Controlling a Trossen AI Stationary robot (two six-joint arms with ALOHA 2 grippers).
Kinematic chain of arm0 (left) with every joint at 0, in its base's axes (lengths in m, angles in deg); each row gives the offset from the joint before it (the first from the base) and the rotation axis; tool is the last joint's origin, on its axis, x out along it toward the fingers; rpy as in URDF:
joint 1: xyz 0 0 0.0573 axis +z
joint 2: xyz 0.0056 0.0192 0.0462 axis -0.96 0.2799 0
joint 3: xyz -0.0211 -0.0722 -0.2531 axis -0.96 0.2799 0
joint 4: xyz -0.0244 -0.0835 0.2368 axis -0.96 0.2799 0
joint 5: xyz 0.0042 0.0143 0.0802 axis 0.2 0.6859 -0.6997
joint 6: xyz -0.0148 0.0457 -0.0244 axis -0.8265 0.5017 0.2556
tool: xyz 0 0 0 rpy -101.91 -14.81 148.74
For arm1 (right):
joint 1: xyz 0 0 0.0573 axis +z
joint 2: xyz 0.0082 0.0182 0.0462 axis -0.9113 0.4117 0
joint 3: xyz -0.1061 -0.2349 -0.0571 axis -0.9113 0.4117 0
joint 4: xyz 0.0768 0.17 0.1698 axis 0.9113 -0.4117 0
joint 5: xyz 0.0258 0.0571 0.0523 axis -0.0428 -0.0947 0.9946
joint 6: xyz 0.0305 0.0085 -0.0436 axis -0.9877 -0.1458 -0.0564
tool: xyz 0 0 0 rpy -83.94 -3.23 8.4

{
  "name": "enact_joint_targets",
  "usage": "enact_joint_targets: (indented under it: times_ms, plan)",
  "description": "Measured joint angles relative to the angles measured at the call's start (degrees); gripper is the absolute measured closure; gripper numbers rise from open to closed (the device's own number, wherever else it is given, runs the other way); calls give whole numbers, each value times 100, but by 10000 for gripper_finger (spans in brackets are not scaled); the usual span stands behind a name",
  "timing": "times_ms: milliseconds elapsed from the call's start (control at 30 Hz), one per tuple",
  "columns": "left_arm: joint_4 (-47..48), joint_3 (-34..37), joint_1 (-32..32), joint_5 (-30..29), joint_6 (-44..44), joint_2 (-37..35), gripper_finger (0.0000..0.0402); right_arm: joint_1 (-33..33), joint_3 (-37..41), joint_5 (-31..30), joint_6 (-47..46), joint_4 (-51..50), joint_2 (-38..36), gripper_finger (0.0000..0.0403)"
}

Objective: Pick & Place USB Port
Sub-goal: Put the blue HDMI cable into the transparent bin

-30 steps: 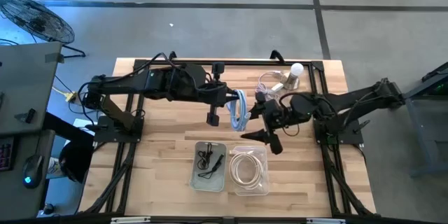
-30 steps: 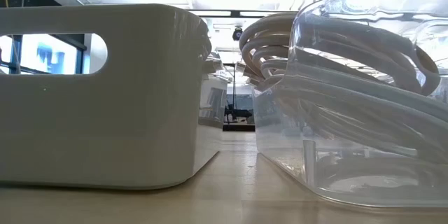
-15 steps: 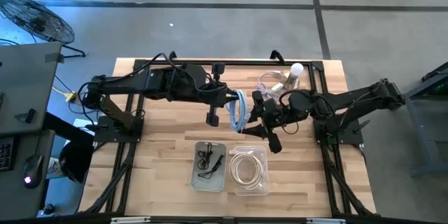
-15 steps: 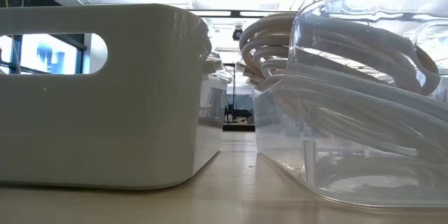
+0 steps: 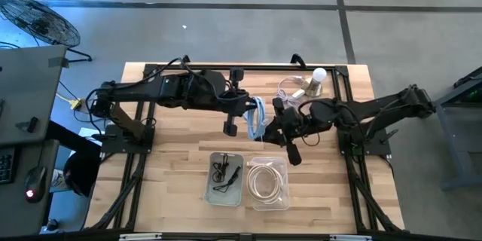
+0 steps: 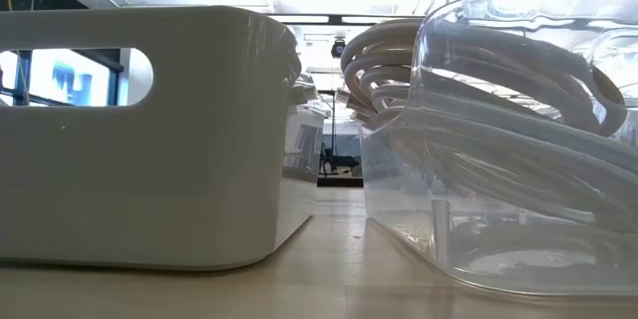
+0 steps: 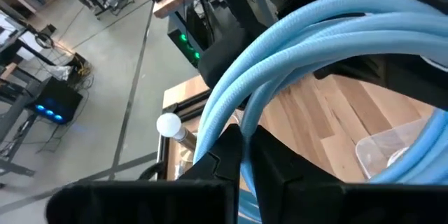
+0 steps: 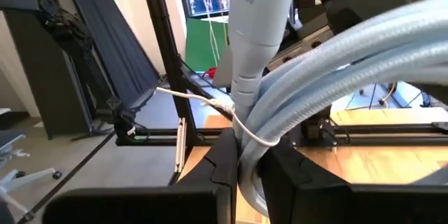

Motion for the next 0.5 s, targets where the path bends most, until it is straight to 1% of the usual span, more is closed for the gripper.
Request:
enact_joint_targets:
  times_ms: [100, 233, 300, 400, 500]
  plan:
    - [47, -192, 2, 200, -7, -60, 372, 56, -5, -122, 45, -18, -81, 374]
    - [8, -589, -14, 1126, -77, -187, 359, 162, -11, -352, 92, -152, -258, 374]
    - [166, -791, -63, 1417, -208, -234, 354, 177, 11, -492, 82, -300, -322, 374]
    - [588, -1000, -158, 1501, -261, -245, 344, 170, 13, -703, 63, -596, -457, 374]
    - [1166, -1104, -260, 1322, -142, -284, 332, 241, -4, -740, -65, -792, -565, 374]
